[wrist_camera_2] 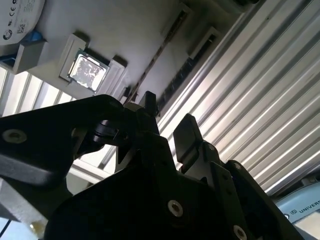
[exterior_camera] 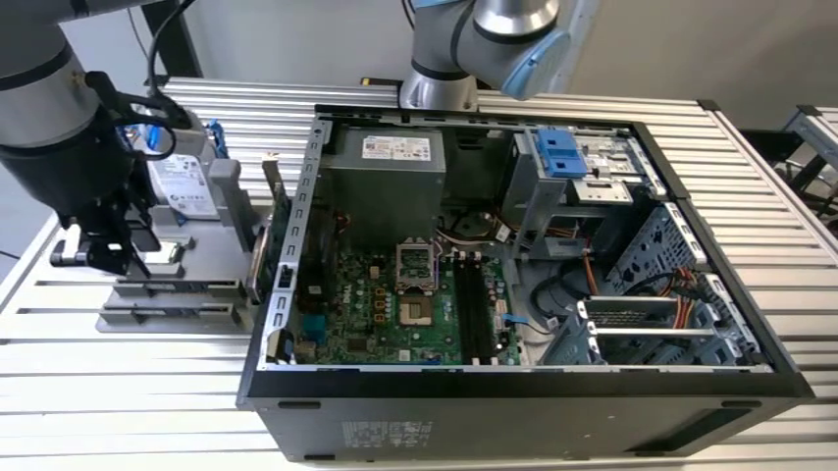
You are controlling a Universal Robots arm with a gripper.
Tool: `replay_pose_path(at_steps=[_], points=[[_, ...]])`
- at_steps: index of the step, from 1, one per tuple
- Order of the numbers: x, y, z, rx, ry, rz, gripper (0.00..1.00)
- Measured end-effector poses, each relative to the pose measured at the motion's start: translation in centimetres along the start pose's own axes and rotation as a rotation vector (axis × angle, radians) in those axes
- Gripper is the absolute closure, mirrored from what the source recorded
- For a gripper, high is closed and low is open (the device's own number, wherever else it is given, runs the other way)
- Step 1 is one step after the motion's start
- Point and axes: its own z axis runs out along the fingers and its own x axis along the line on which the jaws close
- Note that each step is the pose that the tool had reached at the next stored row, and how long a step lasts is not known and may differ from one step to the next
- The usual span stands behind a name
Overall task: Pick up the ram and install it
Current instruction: 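Pick up the ram and move it above insertion slot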
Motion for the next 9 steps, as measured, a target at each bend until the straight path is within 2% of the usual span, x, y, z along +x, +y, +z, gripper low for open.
replay_pose_path(at_steps=[9], points=[[0.15, -0.18, 1.63, 0.0001, 0.0, 0.002, 0.0]])
